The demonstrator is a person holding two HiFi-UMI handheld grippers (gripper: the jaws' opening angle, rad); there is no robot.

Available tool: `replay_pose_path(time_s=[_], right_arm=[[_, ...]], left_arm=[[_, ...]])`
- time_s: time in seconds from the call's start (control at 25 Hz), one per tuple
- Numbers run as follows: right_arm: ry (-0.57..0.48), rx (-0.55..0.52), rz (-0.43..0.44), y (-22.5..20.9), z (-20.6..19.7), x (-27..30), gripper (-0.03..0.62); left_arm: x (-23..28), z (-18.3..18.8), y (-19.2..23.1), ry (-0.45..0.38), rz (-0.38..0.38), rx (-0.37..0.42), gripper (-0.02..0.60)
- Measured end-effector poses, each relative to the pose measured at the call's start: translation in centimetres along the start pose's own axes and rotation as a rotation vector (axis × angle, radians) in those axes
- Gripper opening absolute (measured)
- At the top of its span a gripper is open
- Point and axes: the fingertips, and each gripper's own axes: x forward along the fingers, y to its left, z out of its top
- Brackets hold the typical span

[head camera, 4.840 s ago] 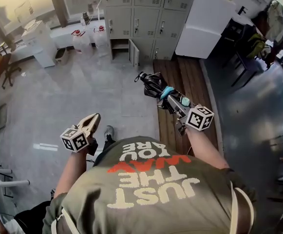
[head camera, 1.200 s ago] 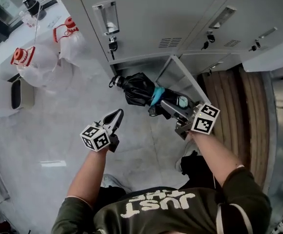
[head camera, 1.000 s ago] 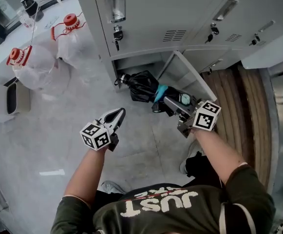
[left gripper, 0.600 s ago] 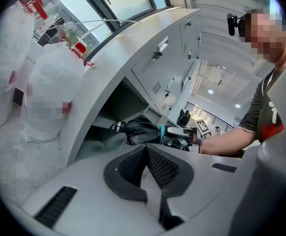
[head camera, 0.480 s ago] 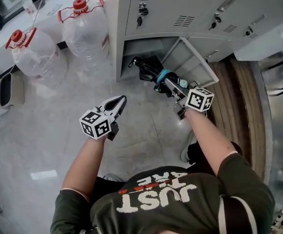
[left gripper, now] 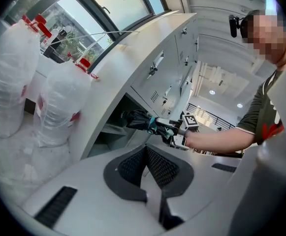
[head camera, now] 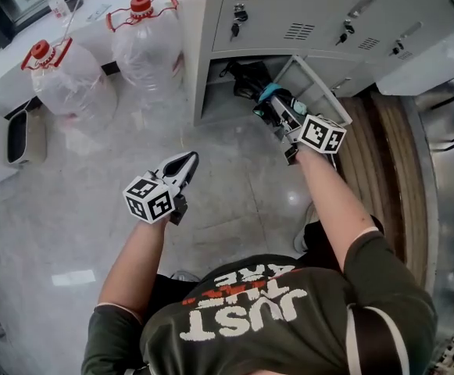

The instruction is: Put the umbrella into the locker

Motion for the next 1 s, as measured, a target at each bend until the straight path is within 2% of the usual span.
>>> replay_pose_path(time_s=[0.16, 0.32, 0.48, 0.56, 0.72, 1.0], right_arm=[[0.059, -0.185, 0.020, 0.6, 3.2, -0.3, 0.218], [0.069, -0.161, -0.006, -1.5, 2.8, 0.9, 0.216], [0.190, -0.282, -0.002, -3.0, 2.7, 0.9, 0.216], [0.196, -0.320, 0.015, -2.6, 3.4, 1.5, 0.216], [0.096, -0.260, 0.028, -1.8, 3.8, 3.9, 0.216], [-0.006, -0.125, -0.019, -4.0, 2.0, 8.8, 0.216]], left_arm=[[-0.3, 1.5, -0.5, -0.009, -0.021, 0.041, 0.008], [-0.6, 1.0, -0.4, 0.002, -0.009, 0.036, 0.008], [-1.6, -0.7, -0.8, 0.037, -0.018, 0.027, 0.008], [-1.7, -1.6, -0.5, 0.047, -0.012, 0.016, 0.008], [-1.0, -2.8, -0.3, 0.059, -0.006, 0.006, 0.008], [-0.4, -2.4, 0.4, 0.040, 0.037, 0.010, 0.009]])
